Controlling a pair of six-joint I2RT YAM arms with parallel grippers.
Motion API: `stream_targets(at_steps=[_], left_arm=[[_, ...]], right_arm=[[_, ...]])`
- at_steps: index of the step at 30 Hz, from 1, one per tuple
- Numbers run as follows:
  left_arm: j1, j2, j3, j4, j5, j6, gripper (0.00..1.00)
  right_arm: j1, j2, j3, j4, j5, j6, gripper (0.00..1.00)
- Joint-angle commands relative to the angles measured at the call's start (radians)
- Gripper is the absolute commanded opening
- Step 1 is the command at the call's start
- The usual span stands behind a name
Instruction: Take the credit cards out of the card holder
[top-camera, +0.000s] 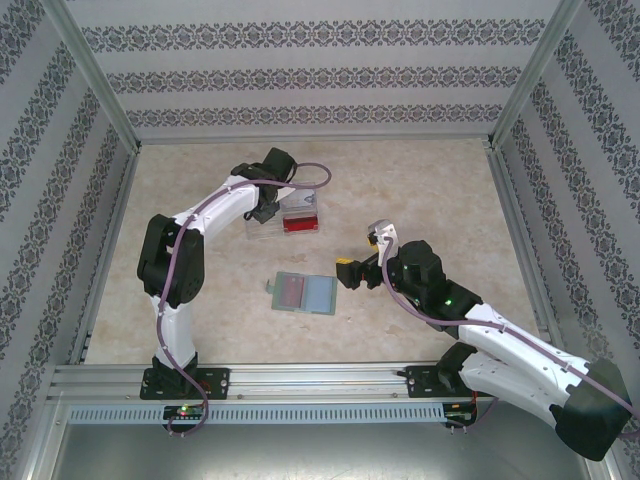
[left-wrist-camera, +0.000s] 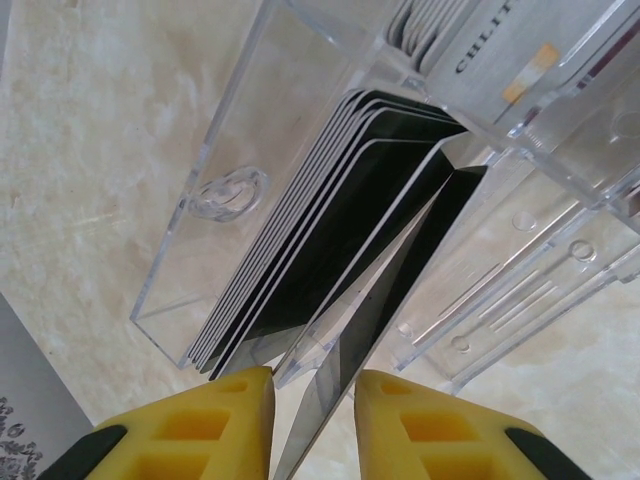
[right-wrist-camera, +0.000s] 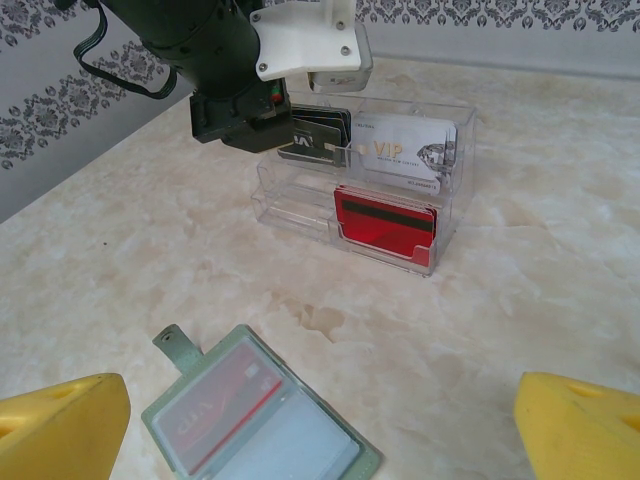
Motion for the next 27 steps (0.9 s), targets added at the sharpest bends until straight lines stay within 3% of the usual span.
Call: stream_targets(at_steps=[1, 27], left_arm=[[-0.025, -0.019, -0.023, 0.008, 0.01, 0.024, 0.27], [-0.083, -0.074, -0.068, 0.018, -0.058, 0.067, 0.11]], right_arm=[[0.001, -0.014, -0.009, 0.021, -0.015, 0.018, 0.98], [0.001, -0.023, -0.009, 0.014, -0.022, 0.023, 0.98]])
